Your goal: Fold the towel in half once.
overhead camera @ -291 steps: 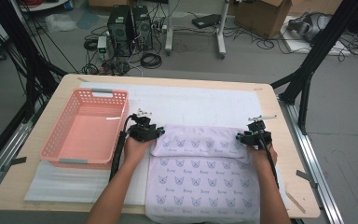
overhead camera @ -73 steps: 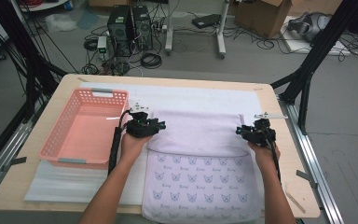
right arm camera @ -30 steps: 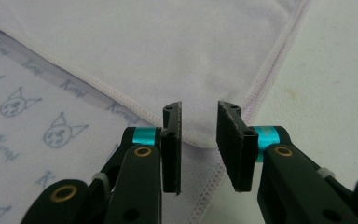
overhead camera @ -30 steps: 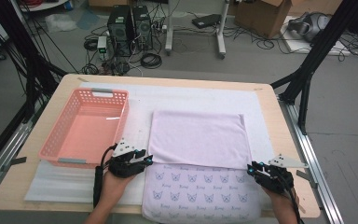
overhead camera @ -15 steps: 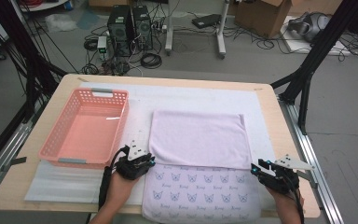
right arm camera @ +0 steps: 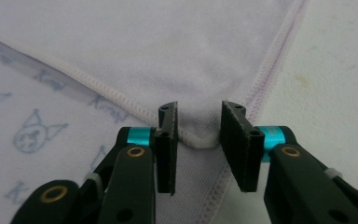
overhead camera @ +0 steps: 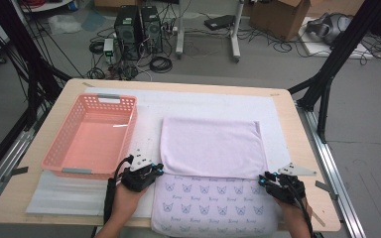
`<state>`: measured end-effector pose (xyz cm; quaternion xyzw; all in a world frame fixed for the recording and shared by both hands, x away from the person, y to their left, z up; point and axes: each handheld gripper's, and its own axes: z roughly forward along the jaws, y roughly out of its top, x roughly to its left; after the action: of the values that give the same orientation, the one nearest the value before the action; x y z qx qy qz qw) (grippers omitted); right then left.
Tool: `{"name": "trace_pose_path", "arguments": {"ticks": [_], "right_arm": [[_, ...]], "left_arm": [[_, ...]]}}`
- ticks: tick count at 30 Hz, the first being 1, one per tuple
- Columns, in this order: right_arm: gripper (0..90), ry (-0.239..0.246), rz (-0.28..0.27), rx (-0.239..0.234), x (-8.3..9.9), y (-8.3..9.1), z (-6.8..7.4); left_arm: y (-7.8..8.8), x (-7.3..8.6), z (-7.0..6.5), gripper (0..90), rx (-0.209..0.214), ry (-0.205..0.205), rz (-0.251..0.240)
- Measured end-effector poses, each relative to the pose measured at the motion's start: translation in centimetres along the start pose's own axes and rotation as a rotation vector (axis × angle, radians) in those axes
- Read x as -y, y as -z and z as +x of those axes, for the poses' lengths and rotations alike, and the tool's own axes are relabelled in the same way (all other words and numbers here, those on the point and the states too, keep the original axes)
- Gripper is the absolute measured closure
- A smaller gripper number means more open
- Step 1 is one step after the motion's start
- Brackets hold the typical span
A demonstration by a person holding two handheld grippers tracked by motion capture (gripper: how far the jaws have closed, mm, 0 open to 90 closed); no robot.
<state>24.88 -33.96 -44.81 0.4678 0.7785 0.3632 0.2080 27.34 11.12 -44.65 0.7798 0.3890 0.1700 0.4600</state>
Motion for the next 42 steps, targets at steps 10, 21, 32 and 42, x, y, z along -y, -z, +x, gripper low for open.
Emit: {"name": "trace_pose_path", "arguments": {"ticks": [10,21,32,42], "right_arm": [[81.2,0.012,0.0,-0.001,0.1,0.9,0.0],[81.4,0.014,-0.023,-0.015,1.2,2.8,1.0],[81.4,0.0,-0.033,-0.004,3.9,6.6,3.1],[81.4,-0.009,-0.033,-0.017,5.6,8.8,4.6]], "left_arm": [[1.0,0.0,0.0,87.8,0.032,0.028,-0.047],[3.1,1.2,-1.1,87.8,0.054,0.061,-0.08],[6.4,3.3,-4.2,87.8,0.076,0.034,-0.083],[8.4,4.3,-5.5,87.8,0.099,0.043,-0.093]]}}
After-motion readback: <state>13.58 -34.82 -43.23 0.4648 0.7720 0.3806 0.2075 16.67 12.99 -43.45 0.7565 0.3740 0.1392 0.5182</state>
